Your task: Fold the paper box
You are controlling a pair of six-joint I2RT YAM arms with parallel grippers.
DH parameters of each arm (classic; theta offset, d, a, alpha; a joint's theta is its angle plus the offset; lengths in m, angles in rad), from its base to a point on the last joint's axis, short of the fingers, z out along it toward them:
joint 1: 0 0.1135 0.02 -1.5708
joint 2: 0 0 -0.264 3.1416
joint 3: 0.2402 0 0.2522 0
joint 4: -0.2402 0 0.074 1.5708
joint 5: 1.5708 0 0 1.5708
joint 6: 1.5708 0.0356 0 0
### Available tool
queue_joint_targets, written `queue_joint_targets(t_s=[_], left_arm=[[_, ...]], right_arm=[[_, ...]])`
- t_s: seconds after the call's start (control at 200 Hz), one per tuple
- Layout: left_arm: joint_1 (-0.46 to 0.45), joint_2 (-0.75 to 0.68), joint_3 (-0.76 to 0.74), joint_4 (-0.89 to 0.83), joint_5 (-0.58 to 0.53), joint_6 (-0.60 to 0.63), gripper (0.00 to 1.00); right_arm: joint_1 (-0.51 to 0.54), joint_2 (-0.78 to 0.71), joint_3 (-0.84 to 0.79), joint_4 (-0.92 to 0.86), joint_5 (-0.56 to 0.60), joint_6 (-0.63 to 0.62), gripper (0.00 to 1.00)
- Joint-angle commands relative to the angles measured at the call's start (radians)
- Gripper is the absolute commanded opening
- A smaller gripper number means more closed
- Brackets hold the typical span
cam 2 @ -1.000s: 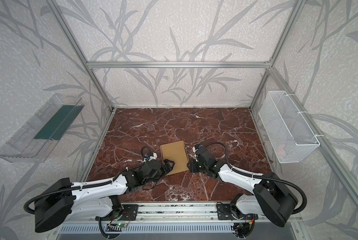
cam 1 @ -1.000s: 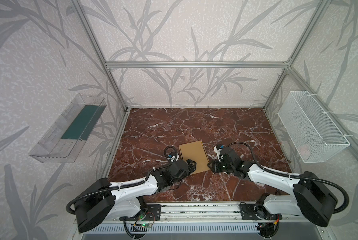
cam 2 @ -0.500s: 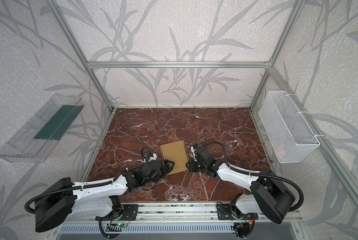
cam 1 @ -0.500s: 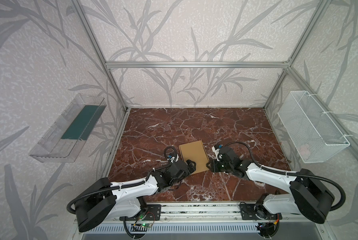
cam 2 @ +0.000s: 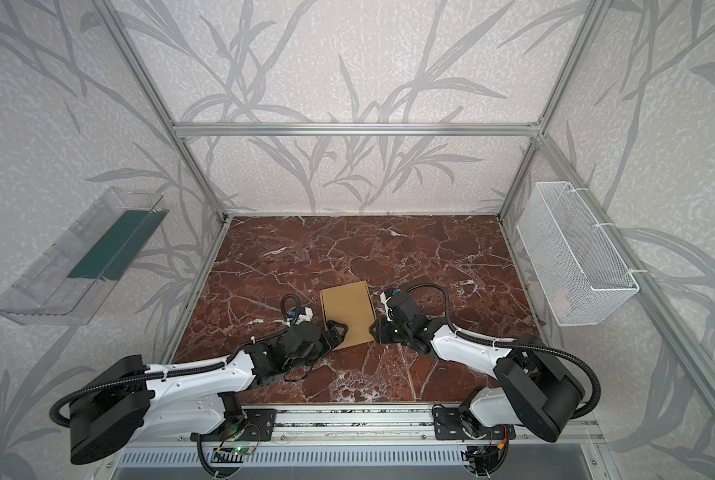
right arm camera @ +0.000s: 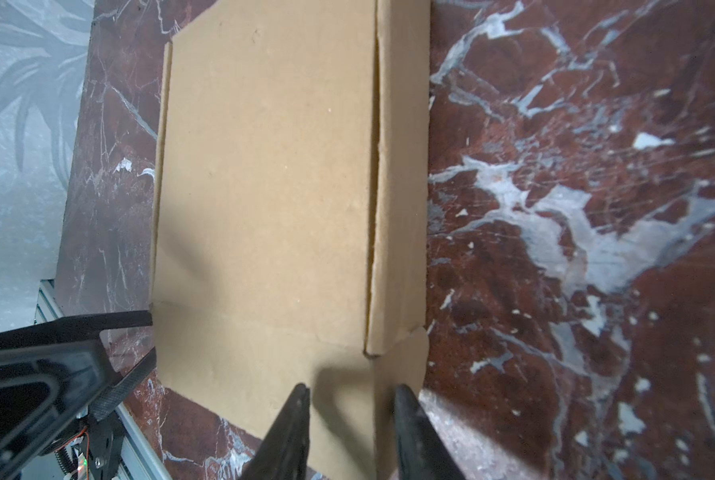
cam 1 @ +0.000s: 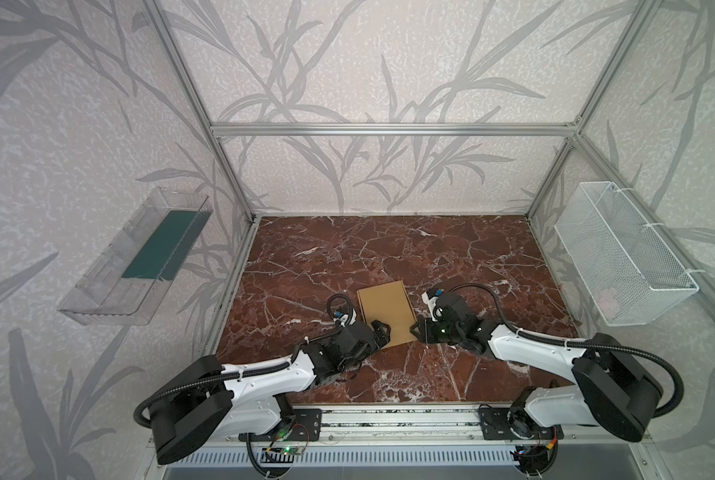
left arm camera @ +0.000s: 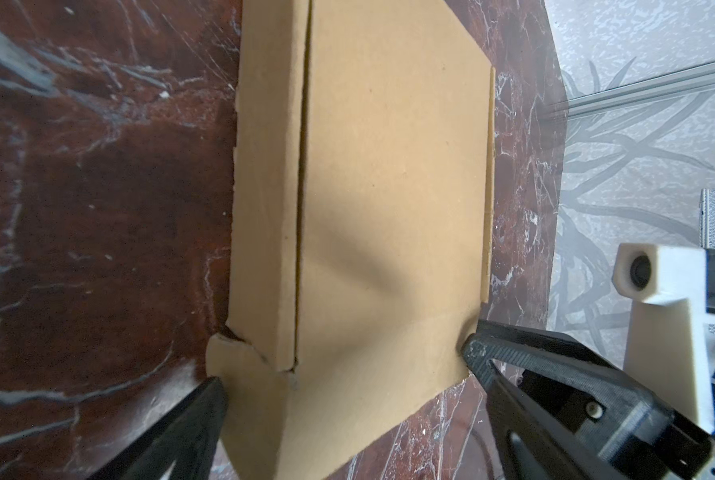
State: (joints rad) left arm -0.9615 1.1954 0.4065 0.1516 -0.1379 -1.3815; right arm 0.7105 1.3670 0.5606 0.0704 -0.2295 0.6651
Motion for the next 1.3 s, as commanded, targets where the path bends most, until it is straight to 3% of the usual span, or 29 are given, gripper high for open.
queue_joint_targets(t_s=[0.0, 0.38, 1.295], left_arm=[[-0.003, -0.002, -0.015, 0.02, -0.024, -0.009, 0.97], [-0.003, 0.0, -0.023, 0.038, -0.028, -0.008, 0.91], [-0.003, 0.019, -0.034, 0.071, -0.013, -0.017, 0.9]], right_arm=[[0.0, -0.001, -0.001, 0.017, -0.003, 0.008, 0.34], [0.001, 0.003, -0.002, 0.025, -0.016, 0.024, 0.32], [0.0, 0.006, -0.007, 0.042, 0.01, -0.001, 0.26]])
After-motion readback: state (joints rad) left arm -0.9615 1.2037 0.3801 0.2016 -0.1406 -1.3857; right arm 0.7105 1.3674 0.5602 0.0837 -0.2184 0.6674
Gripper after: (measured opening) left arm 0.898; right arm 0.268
